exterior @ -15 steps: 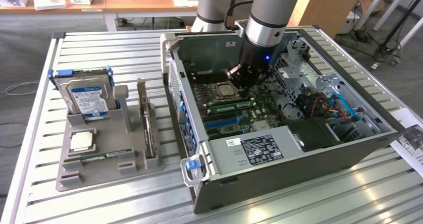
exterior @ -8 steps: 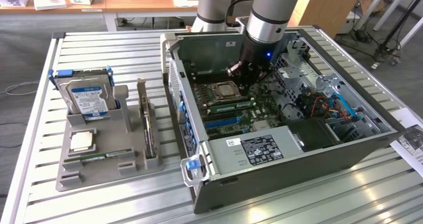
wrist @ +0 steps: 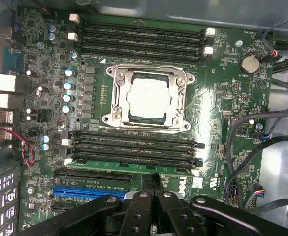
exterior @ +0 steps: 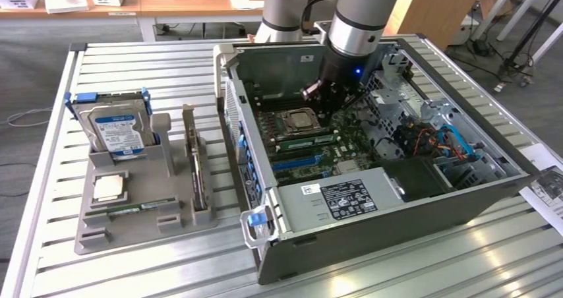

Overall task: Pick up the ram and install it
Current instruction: 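Press down the ram until it locks into place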

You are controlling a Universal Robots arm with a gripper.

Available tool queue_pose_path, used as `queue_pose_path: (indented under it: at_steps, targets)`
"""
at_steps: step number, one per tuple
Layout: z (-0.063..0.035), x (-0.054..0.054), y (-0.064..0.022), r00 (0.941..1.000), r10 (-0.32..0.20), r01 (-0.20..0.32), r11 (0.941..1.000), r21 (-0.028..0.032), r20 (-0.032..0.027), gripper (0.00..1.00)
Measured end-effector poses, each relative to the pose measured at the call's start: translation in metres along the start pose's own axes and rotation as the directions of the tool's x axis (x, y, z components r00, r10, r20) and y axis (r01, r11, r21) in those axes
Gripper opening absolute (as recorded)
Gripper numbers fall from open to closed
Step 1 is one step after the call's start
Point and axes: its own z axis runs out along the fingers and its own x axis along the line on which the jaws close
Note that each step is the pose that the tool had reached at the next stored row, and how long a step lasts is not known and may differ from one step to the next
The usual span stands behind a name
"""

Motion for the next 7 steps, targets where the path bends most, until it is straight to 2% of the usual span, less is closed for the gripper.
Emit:
queue_pose_path:
  at_steps: [7]
  targets:
    - [-0.0006, 0.0000, 0.0000, 1.0000, 0.001, -0.001, 1.0000, -0.0003, -0.0021, 0.11]
